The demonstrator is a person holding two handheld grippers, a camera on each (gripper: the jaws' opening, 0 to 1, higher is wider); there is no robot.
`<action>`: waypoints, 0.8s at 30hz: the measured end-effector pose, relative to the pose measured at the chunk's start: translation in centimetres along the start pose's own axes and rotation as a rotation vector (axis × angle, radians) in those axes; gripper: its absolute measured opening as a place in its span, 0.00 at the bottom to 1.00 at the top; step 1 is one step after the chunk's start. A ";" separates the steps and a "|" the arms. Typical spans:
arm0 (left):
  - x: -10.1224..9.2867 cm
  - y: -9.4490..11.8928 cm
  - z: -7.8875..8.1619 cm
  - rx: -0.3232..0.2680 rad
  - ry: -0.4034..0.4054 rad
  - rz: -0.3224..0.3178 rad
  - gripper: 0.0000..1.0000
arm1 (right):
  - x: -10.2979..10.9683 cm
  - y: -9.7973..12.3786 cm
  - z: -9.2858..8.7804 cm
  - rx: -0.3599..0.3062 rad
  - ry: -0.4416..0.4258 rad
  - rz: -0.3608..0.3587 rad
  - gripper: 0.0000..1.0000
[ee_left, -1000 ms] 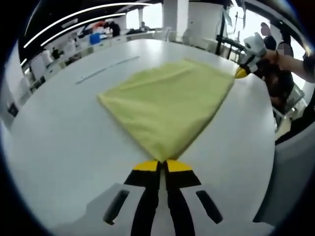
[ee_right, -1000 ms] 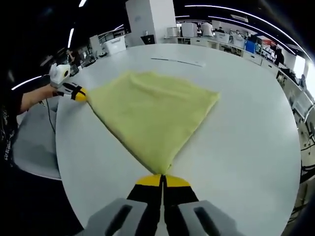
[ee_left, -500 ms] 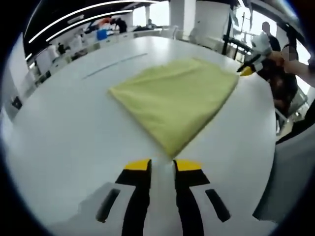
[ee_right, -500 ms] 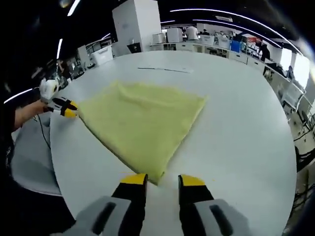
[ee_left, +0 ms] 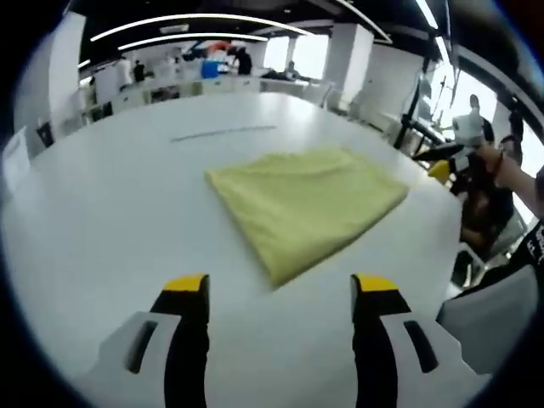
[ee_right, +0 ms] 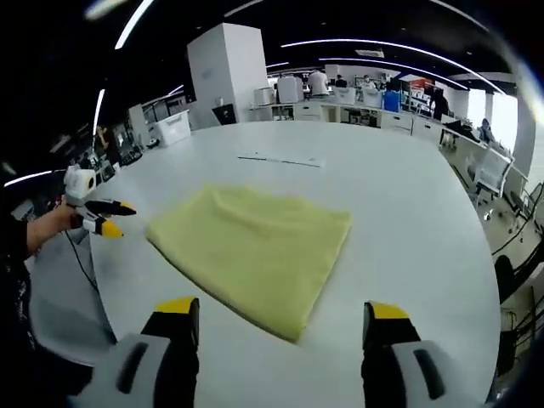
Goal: Fold the garment on the visible template until the final outline fits inside the template.
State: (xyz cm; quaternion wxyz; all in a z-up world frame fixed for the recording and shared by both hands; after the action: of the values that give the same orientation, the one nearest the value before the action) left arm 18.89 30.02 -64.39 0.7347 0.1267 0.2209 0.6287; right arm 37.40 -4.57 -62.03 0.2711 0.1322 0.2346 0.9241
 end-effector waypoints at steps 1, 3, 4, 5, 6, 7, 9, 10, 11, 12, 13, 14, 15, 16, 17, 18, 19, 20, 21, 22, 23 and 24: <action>-0.3 0.2 0.3 -0.012 0.004 0.002 0.72 | 0.2 0.1 0.2 -0.006 0.012 -0.002 0.90; -0.7 0.6 0.7 -0.026 0.008 0.001 0.78 | 0.9 0.4 0.6 -0.028 0.019 -0.005 0.92; -0.9 0.9 1.0 -0.036 0.017 0.004 0.81 | 1.2 0.6 0.8 -0.036 0.014 -0.004 0.93; -1.0 1.1 1.2 -0.047 0.030 0.005 0.83 | 1.5 0.7 1.0 -0.048 0.006 -0.004 0.96; -1.2 1.2 1.5 -0.058 0.045 -0.002 0.84 | 1.8 0.8 1.2 -0.056 0.003 -0.003 0.98; -1.5 1.5 1.7 -0.068 0.063 -0.016 0.86 | 2.2 1.0 1.3 -0.062 0.004 -0.006 1.00; -1.9 1.9 2.2 -0.098 0.079 -0.014 0.90 | 2.8 1.4 1.6 -0.076 0.018 -0.015 1.00; -2.1 2.2 2.3 -0.102 0.087 -0.015 0.93 | 3.3 1.7 1.6 -0.070 0.030 -0.009 1.00; -2.4 2.4 2.4 -0.104 0.089 -0.014 0.95 | 3.6 1.8 1.6 -0.068 0.037 -0.004 1.00; -2.6 2.6 2.4 -0.106 0.087 -0.012 0.98 | 3.8 2.0 1.6 -0.069 0.040 -0.002 1.00; -2.7 2.8 2.4 -0.105 0.075 -0.008 0.99 | 4.1 2.2 1.7 -0.071 0.041 -0.001 1.00; -2.8 2.9 2.4 -0.100 0.066 -0.004 0.99 | 4.3 2.4 1.7 -0.074 0.042 0.000 1.00; -2.9 3.1 2.3 -0.099 0.059 -0.001 1.00 | 4.6 2.7 1.7 -0.078 0.043 0.004 1.00; -3.0 3.2 2.2 -0.095 0.055 -0.001 1.00 | 4.7 2.9 1.8 -0.081 0.044 0.004 1.00; -3.1 3.4 2.2 -0.093 0.056 0.000 1.00 | 5.0 3.1 1.7 -0.084 0.049 0.008 1.00; -3.1 3.6 2.2 -0.094 0.057 0.002 1.00 | 5.3 3.3 1.7 -0.087 0.052 0.008 1.00; -3.2 3.7 2.2 -0.099 0.057 0.006 1.00 | 5.5 3.5 1.6 -0.089 0.056 0.006 1.00; -3.3 3.8 2.2 -0.100 0.057 0.008 1.00 | 5.6 3.7 1.5 -0.090 0.059 0.005 1.00; -3.3 3.9 2.1 -0.099 0.059 0.013 1.00 | 5.8 3.8 1.3 -0.090 0.059 0.003 1.00; -3.4 4.0 2.1 -0.104 0.058 0.019 1.00 | 5.9 4.0 1.1 -0.090 0.062 -0.001 1.00; -3.6 4.1 2.2 -0.106 0.056 0.019 1.00 | 6.0 4.1 1.0 -0.091 0.068 -0.002 1.00; -3.7 4.1 2.1 -0.104 0.054 0.019 1.00 | 6.2 4.2 0.7 -0.091 0.070 -0.002 1.00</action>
State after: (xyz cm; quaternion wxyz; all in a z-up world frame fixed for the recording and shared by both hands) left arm 15.89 27.29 -60.01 0.7282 0.0734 0.2067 0.6493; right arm 30.74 -3.95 -58.54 0.2696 0.0872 0.2019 0.9375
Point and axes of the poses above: the point that each gripper's makers call its tool centre point, and the gripper's own axes: y roughly backward along the fingers, x roughly to its left, z roughly out of its top, the point moved 4 cm from there along y, roughly backward along the fingers, and after that the axes turned 10 degrees about -x, right-handed, at the moved point
